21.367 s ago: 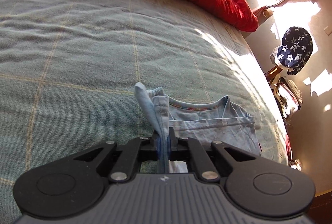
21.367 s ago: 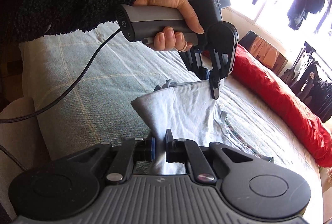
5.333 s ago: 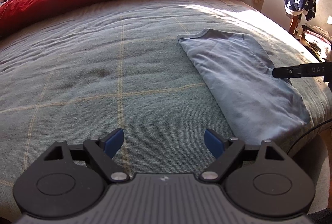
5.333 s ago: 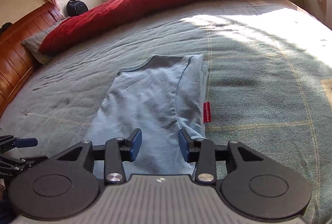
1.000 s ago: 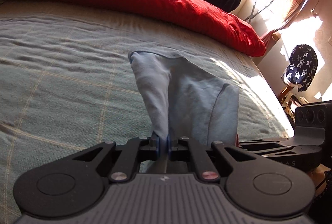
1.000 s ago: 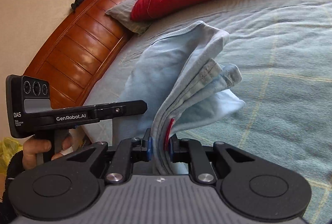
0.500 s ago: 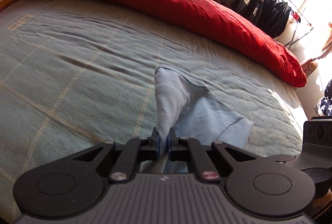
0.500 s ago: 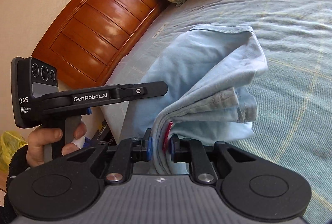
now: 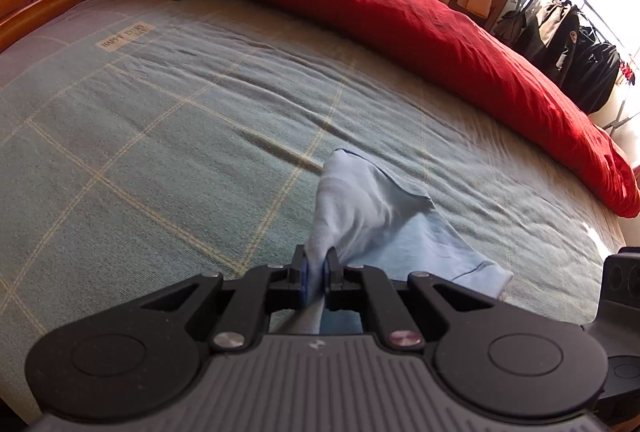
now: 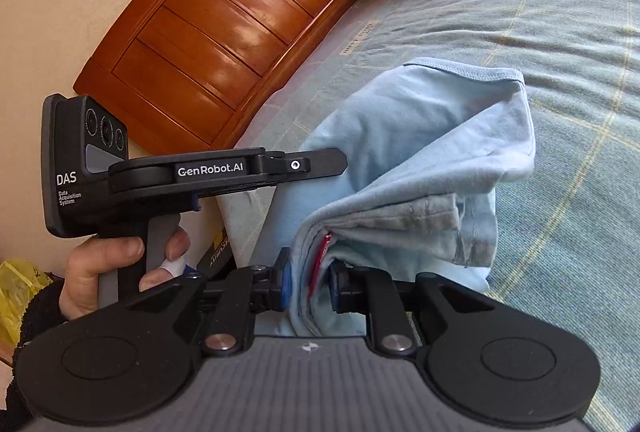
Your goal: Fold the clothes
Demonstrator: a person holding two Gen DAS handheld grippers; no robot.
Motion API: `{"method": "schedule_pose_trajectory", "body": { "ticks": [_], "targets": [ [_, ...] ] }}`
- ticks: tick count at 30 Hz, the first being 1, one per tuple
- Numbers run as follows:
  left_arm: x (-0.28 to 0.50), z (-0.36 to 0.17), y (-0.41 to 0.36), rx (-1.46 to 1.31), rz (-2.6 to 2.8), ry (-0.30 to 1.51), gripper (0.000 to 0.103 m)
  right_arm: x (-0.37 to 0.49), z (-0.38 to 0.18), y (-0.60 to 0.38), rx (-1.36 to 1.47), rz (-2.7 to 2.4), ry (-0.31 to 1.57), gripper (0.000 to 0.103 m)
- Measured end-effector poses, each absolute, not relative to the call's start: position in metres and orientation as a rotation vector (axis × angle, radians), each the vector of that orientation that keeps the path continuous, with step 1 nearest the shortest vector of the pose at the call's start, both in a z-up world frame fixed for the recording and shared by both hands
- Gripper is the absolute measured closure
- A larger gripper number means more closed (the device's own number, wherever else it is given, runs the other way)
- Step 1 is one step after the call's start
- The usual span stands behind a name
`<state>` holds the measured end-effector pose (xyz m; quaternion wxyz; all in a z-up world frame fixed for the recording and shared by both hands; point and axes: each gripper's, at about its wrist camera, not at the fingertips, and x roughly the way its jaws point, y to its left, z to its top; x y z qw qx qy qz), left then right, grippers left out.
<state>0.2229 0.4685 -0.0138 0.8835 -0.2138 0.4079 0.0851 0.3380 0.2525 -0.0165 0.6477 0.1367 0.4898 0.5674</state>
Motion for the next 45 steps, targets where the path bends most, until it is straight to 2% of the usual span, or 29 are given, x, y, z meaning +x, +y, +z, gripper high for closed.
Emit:
{"method": "schedule_pose_trajectory", "body": {
  "ticks": [6, 8, 12, 14, 16, 22, 30, 32, 35, 36, 37, 38, 39, 40, 45],
  "targets": [
    [0.233, -0.043, 0.485, -0.473, 0.192, 0.876, 0.097, 0.345, -0.040, 0.256, 0.347, 1.276, 1.151, 0.078],
    [0.233, -0.048, 0.485, -0.466, 0.197, 0.882, 0.097, 0.350, -0.044, 0.253, 0.374, 1.275, 1.168, 0.071],
    [0.232, -0.056, 0.485, -0.452, 0.206, 0.893, 0.081, 0.361, -0.055, 0.244, 0.435, 1.262, 1.216, 0.043],
    [0.224, -0.050, 0.483, -0.431, 0.220, 0.886, 0.078, 0.366, -0.062, 0.237, 0.480, 1.242, 1.247, 0.040],
    [0.214, -0.044, 0.482, -0.415, 0.238, 0.882, 0.072, 0.372, -0.071, 0.229, 0.558, 1.218, 1.284, 0.033],
    [0.174, -0.032, 0.471, -0.401, 0.223, 0.854, 0.068, 0.388, -0.100, 0.209, 0.853, 1.117, 1.371, 0.023],
    [0.156, -0.038, 0.449, -0.357, 0.166, 0.878, 0.061, 0.391, -0.111, 0.208, 0.952, 1.020, 1.346, 0.023],
    [0.154, -0.040, 0.448, -0.357, 0.168, 0.883, 0.061, 0.393, -0.106, 0.211, 0.895, 1.023, 1.318, 0.024],
    [0.151, -0.042, 0.449, -0.368, 0.169, 0.883, 0.061, 0.400, -0.095, 0.216, 0.758, 1.027, 1.262, 0.037],
    [0.149, -0.041, 0.449, -0.368, 0.169, 0.882, 0.061, 0.403, -0.092, 0.218, 0.710, 1.027, 1.241, 0.046],
    [0.148, -0.041, 0.449, -0.369, 0.168, 0.882, 0.061, 0.406, -0.087, 0.219, 0.664, 1.030, 1.217, 0.059],
    [0.146, -0.041, 0.449, -0.369, 0.168, 0.881, 0.061, 0.409, -0.083, 0.221, 0.619, 1.032, 1.193, 0.065],
    [0.144, -0.041, 0.449, -0.366, 0.165, 0.882, 0.061, 0.412, -0.078, 0.223, 0.573, 1.034, 1.168, 0.077],
    [0.142, -0.041, 0.448, -0.363, 0.166, 0.883, 0.060, 0.415, -0.074, 0.225, 0.528, 1.035, 1.143, 0.082],
    [0.137, -0.041, 0.447, -0.354, 0.173, 0.885, 0.059, 0.429, -0.055, 0.234, 0.319, 1.029, 1.023, 0.085]
  ]
}}
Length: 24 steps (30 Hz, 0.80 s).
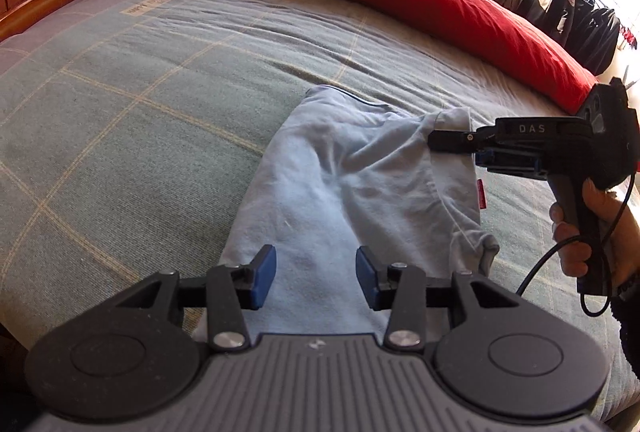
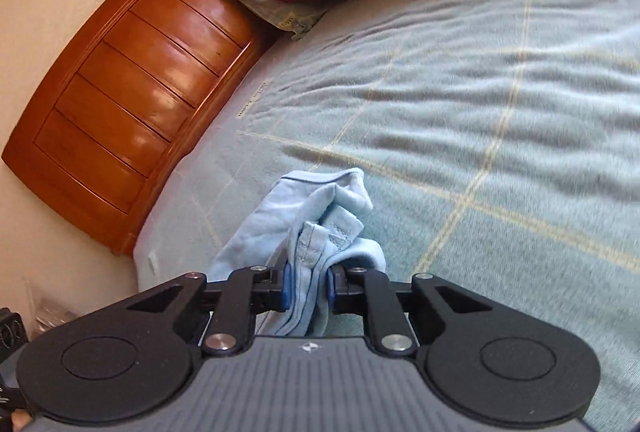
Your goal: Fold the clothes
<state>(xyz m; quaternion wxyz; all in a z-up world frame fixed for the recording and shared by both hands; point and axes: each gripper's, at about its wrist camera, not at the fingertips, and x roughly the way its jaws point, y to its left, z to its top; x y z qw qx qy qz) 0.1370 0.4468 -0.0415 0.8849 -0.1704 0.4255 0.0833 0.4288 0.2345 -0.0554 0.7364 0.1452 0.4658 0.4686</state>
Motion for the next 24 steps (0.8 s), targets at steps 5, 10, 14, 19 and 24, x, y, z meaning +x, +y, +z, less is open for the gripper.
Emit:
{"method": "schedule_pose_trajectory", "body": {
  "ticks": [5, 10, 14, 19, 24],
  "targets": [
    [0.133, -0.042, 0.449, -0.358, 0.177, 0.890, 0.059, 0.439, -0.072, 0.236, 0.236, 0.997, 1.071, 0.083],
    [0.130, -0.043, 0.456, -0.378, 0.178, 0.869, 0.051, 0.450, -0.083, 0.213, 0.427, 1.006, 1.173, 0.065],
    [0.131, -0.042, 0.462, -0.417, 0.188, 0.840, 0.050, 0.451, -0.090, 0.205, 0.533, 1.008, 1.228, 0.057],
    [0.151, -0.027, 0.459, -0.365, 0.169, 0.817, 0.046, 0.439, -0.086, 0.203, 0.414, 1.014, 1.195, 0.093],
    [0.203, -0.025, 0.480, -0.420, 0.141, 0.778, 0.042, 0.434, -0.085, 0.199, 0.362, 1.017, 1.188, 0.091]
  ]
}}
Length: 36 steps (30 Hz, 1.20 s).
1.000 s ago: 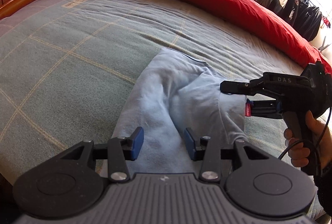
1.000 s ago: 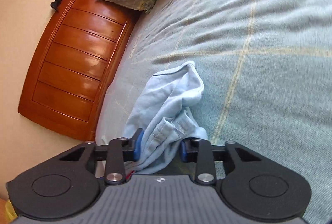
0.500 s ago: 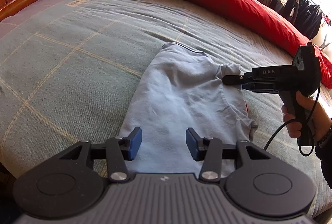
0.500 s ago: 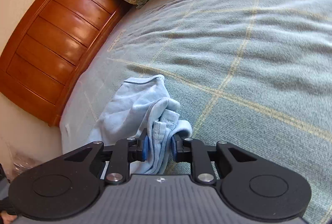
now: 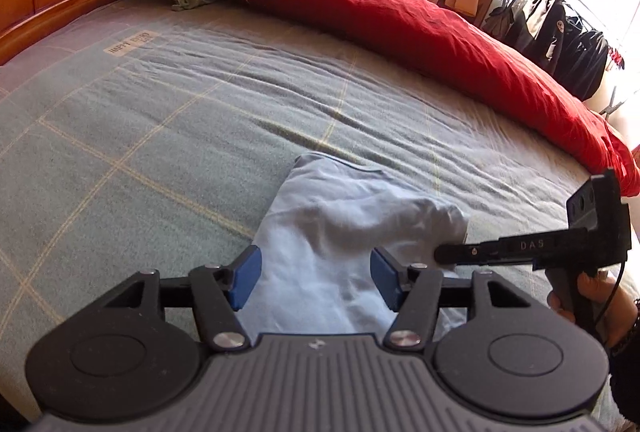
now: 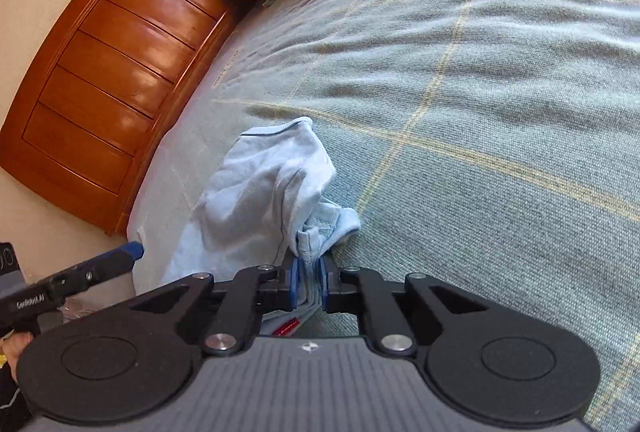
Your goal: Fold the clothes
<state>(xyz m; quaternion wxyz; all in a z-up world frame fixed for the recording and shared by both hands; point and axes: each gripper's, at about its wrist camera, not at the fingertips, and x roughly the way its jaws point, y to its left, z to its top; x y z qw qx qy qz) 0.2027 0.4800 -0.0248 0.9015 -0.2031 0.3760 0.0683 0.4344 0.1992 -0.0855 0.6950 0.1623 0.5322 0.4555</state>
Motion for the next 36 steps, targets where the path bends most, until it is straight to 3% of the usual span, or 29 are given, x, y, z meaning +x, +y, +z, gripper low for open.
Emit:
{"method": "schedule_pose_trajectory", "body": {
  "ticks": [6, 9, 16, 17, 18, 19, 21, 24, 29, 32, 36],
  "targets": [
    [0.265, -0.060, 0.529, -0.646, 0.127, 0.824, 0.041, 0.441, -0.093, 0.195, 0.429, 1.025, 1.227, 0.081],
    [0.288, -0.088, 0.542, -0.737, 0.121, 0.889, 0.041, 0.443, -0.096, 0.194, 0.436, 1.039, 1.236, 0.080],
    [0.322, -0.097, 0.534, -0.739, 0.022, 0.937, 0.041, 0.451, -0.102, 0.202, 0.463, 1.059, 1.240, 0.080],
    [0.323, -0.095, 0.530, -0.720, 0.025, 0.936, 0.051, 0.452, -0.103, 0.203, 0.471, 1.058, 1.234, 0.080],
    [0.324, -0.094, 0.527, -0.708, 0.026, 0.938, 0.073, 0.452, -0.103, 0.204, 0.473, 1.057, 1.229, 0.081],
    [0.325, -0.093, 0.525, -0.697, 0.028, 0.940, 0.082, 0.451, -0.102, 0.205, 0.468, 1.056, 1.216, 0.082],
    [0.322, -0.087, 0.520, -0.672, 0.036, 0.903, 0.090, 0.444, -0.094, 0.204, 0.420, 1.062, 1.152, 0.084],
    [0.315, -0.073, 0.522, -0.648, 0.022, 0.800, 0.093, 0.440, -0.085, 0.201, 0.379, 1.042, 1.095, 0.086],
    [0.316, -0.065, 0.528, -0.566, 0.122, 0.818, 0.087, 0.439, -0.070, 0.193, 0.339, 0.987, 1.034, 0.076],
    [0.310, -0.054, 0.528, -0.501, 0.169, 0.812, 0.066, 0.438, -0.062, 0.189, 0.315, 0.953, 0.997, 0.068],
    [0.303, -0.034, 0.519, -0.474, 0.097, 0.799, 0.057, 0.438, -0.057, 0.190, 0.281, 0.944, 0.974, 0.068]
  ]
}}
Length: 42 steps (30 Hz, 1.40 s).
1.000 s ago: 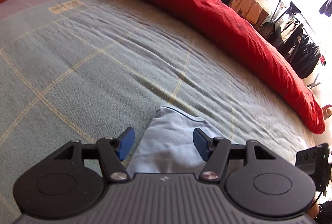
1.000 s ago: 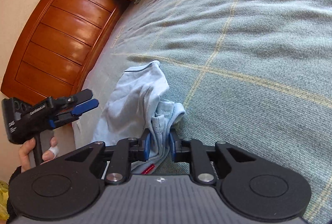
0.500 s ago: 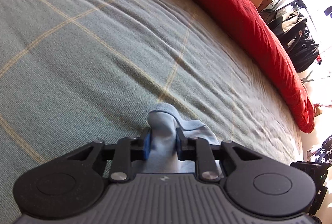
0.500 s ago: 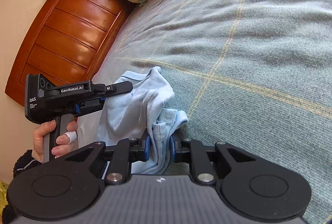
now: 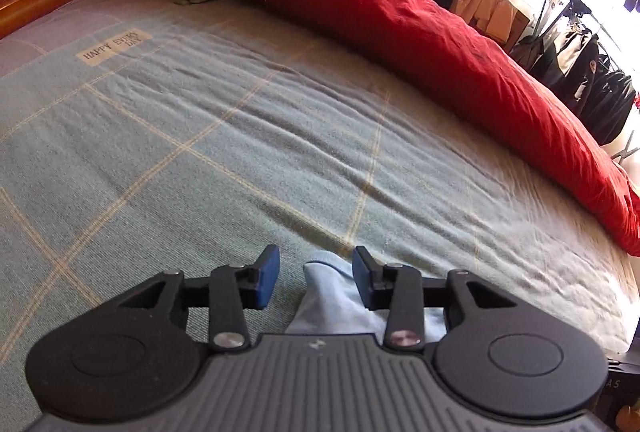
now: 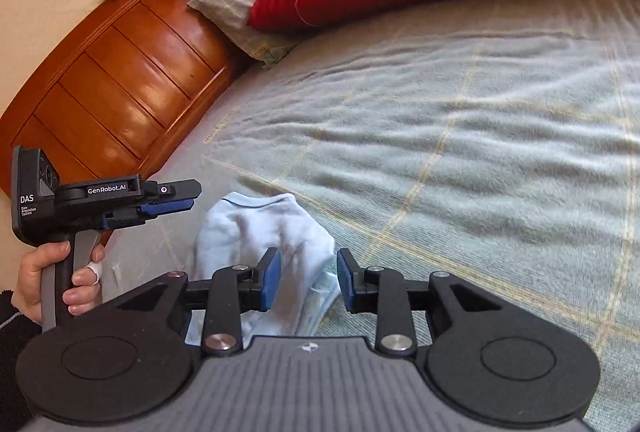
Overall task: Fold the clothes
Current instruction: 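Open both grippers and withdraw them from the folded shirt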
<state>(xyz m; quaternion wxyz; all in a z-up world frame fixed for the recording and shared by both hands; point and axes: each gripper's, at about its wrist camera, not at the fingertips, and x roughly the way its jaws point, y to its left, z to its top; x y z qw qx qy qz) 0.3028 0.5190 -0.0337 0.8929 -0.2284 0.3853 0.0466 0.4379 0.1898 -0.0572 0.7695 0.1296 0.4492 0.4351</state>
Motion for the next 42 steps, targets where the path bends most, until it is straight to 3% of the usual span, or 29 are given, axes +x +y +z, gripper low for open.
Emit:
{"method": "schedule_pose_trajectory", "body": {
  "ticks": [2, 3, 5, 7, 10, 11, 16, 19, 27, 35, 42],
  "targets": [
    [0.300, -0.033, 0.508, -0.496, -0.026, 0.818, 0.054, 0.438, -0.058, 0.194, 0.263, 0.957, 0.977, 0.069],
    [0.299, -0.035, 0.503, -0.518, -0.089, 0.829, 0.046, 0.439, -0.059, 0.196, 0.253, 0.964, 0.978, 0.071],
    [0.297, -0.044, 0.497, -0.547, -0.124, 0.847, 0.041, 0.439, -0.060, 0.201, 0.235, 0.977, 0.980, 0.072],
    [0.303, -0.060, 0.497, -0.532, -0.056, 0.882, 0.041, 0.440, -0.061, 0.205, 0.216, 0.991, 0.983, 0.073],
    [0.314, -0.080, 0.504, -0.554, 0.031, 0.886, 0.043, 0.440, -0.063, 0.212, 0.188, 1.011, 0.986, 0.091],
    [0.317, -0.082, 0.507, -0.573, 0.042, 0.862, 0.043, 0.441, -0.064, 0.214, 0.179, 1.017, 0.987, 0.091],
    [0.317, -0.063, 0.503, -0.563, 0.021, 0.815, 0.043, 0.432, -0.049, 0.217, 0.131, 1.069, 0.931, 0.086],
    [0.314, -0.060, 0.495, -0.554, -0.030, 0.811, 0.037, 0.426, -0.040, 0.225, 0.122, 1.134, 0.894, 0.086],
    [0.330, -0.077, 0.488, -0.547, 0.065, 0.874, 0.036, 0.423, -0.055, 0.218, 0.135, 1.067, 1.002, 0.082],
    [0.261, -0.020, 0.457, -0.298, 0.097, 0.898, 0.033, 0.363, -0.010, 0.218, 0.006, 1.284, 0.912, 0.075],
    [0.174, -0.033, 0.440, -0.201, 0.139, 0.946, 0.032, 0.321, -0.049, 0.246, -0.211, 1.264, 0.954, 0.075]
  ]
}}
